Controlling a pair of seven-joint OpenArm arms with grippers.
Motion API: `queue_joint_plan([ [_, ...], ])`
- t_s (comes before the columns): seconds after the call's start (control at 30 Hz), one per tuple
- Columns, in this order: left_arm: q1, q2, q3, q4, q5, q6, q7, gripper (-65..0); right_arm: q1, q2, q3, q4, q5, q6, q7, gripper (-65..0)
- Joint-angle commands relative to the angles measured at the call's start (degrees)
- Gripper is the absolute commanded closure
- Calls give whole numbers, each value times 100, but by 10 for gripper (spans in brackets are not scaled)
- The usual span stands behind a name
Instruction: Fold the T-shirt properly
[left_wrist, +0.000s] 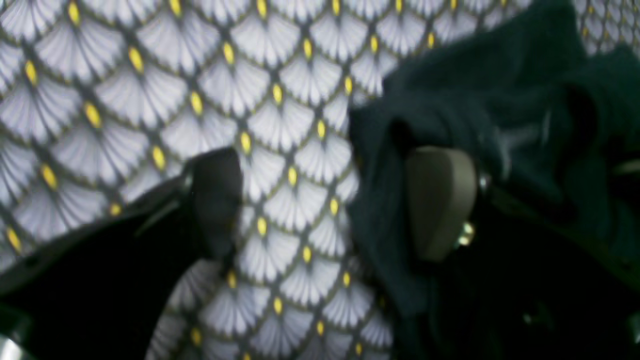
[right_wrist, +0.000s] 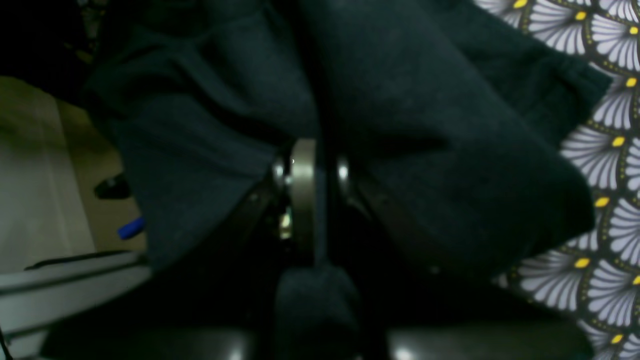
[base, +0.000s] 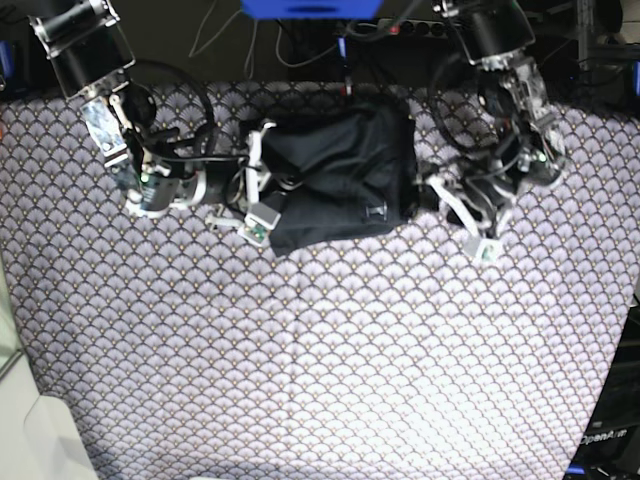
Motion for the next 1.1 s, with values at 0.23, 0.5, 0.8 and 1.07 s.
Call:
queue_joint_plan([
  [0.23,65,-6,-94,1386,-451,-34,542,-507,-180,177,305,1841,1,-1,-640,-37],
  [0.5,1252,-481,-305,2221,-478,-34,1210,-507,-980,652,1431,2368,-8,-1,-710,-37],
  [0.8,2228,-824,-120,2520,-442,-34,1201,-250,-1780,1074,2125,2359,-8,-1,-51,-37],
  [1.07,2263,-780,952,2503,-355,-34,1157,0,-1807,1039,2090,2359,-17,-1,-112,-37],
])
